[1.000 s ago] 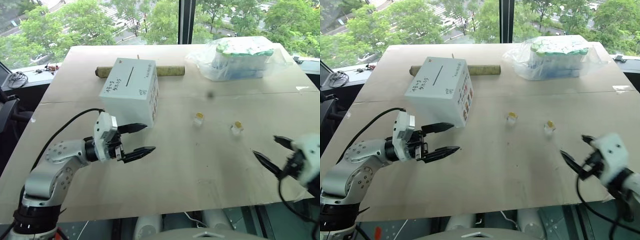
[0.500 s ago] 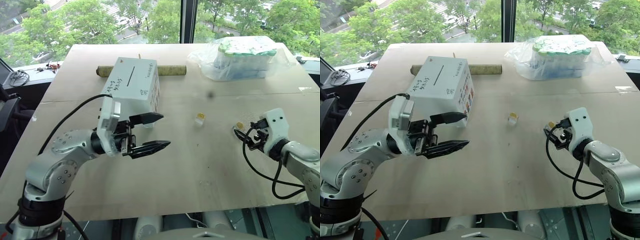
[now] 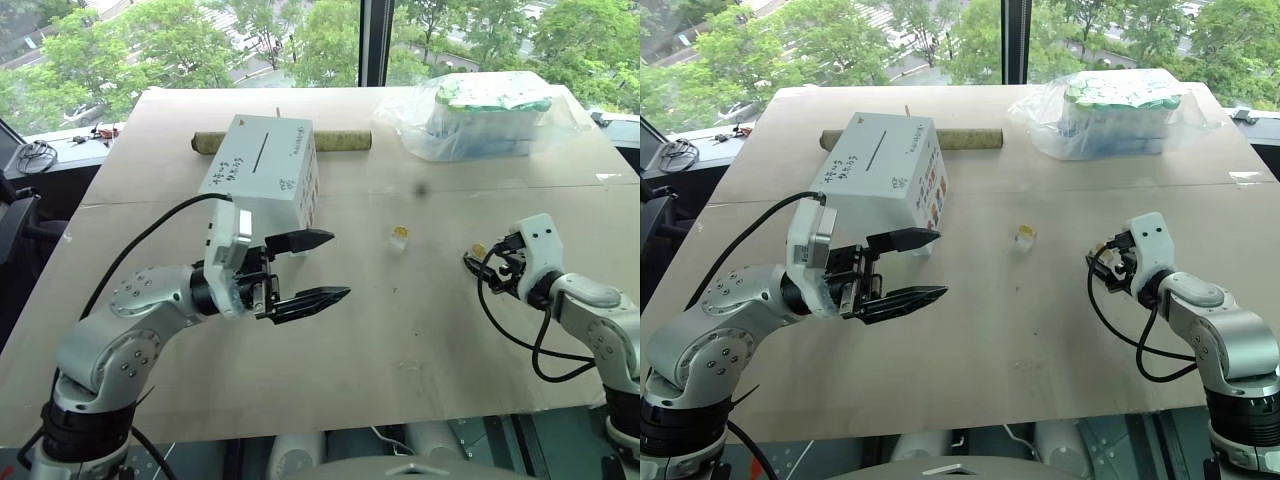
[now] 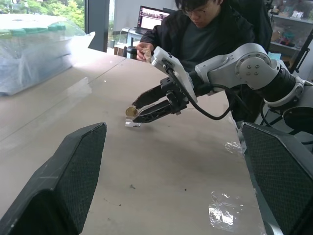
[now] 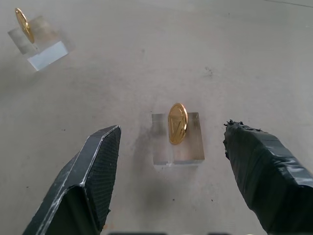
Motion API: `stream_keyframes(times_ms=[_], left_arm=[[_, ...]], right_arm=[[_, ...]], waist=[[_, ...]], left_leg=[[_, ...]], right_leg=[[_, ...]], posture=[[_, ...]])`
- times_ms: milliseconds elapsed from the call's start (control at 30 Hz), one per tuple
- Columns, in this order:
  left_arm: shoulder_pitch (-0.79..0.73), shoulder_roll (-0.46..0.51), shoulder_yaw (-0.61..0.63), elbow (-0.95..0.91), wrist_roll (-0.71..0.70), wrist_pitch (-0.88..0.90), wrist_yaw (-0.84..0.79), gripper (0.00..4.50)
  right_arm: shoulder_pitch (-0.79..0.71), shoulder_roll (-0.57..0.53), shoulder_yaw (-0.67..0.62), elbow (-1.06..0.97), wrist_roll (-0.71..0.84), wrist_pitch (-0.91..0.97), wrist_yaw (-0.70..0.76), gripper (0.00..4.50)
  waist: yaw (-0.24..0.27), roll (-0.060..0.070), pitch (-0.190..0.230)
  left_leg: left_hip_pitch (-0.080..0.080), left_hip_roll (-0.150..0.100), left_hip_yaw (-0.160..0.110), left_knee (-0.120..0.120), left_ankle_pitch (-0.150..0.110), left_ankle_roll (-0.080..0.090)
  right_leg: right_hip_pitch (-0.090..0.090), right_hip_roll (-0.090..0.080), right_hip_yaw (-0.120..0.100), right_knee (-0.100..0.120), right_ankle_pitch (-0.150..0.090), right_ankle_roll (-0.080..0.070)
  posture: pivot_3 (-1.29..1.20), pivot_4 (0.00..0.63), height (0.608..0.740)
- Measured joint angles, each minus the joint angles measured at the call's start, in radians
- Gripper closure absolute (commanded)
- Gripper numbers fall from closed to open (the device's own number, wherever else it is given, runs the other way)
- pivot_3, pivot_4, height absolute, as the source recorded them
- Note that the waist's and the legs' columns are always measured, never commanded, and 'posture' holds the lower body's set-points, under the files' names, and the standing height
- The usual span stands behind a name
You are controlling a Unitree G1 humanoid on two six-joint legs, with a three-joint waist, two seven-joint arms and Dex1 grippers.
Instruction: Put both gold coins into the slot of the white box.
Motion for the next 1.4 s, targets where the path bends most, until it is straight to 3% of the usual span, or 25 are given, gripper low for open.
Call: stream_keyframes(times_ms=[133, 900, 1067, 1400], left_arm=[[0.012, 0.001, 0.000, 0.000, 0.002, -0.006, -0.002, 0.00], [0.042, -0.002, -0.017, 0.002, 0.031, -0.039, 0.001, 0.00], [0.041, -0.003, -0.018, 0.002, 0.038, -0.039, 0.006, 0.00], [0.042, -0.002, -0.018, 0.002, 0.037, -0.037, 0.009, 0.00]], right_arm=[[-0.011, 0.005, 0.027, 0.047, -0.030, -0.050, 0.010, 3.58], [-0.010, 0.011, 0.016, 0.048, -0.045, -0.066, 0.032, 3.61], [0.007, -0.010, 0.023, 0.044, -0.053, -0.080, 0.061, 1.55], [0.011, -0.007, 0.026, 0.026, -0.056, -0.081, 0.060, 1.55]], waist=[[0.000, 0.000, 0.000], [0.000, 0.000, 0.000], [0.000, 0.000, 0.000], [0.000, 0.000, 0.000]], left_leg=[[0.000, 0.000, 0.000, 0.000, 0.000, 0.000], [0.000, 0.000, 0.000, 0.000, 0.000, 0.000], [0.000, 0.000, 0.000, 0.000, 0.000, 0.000], [0.000, 0.000, 0.000, 0.000, 0.000, 0.000]], right_leg=[[0.000, 0.000, 0.000, 0.000, 0.000, 0.000], [0.000, 0.000, 0.000, 0.000, 0.000, 0.000], [0.000, 0.000, 0.000, 0.000, 0.000, 0.000], [0.000, 0.000, 0.000, 0.000, 0.000, 0.000]], posture=[[0.00, 0.150, 0.740], [0.00, 0.150, 0.740], [0.00, 0.150, 0.740], [0.00, 0.150, 0.740]])
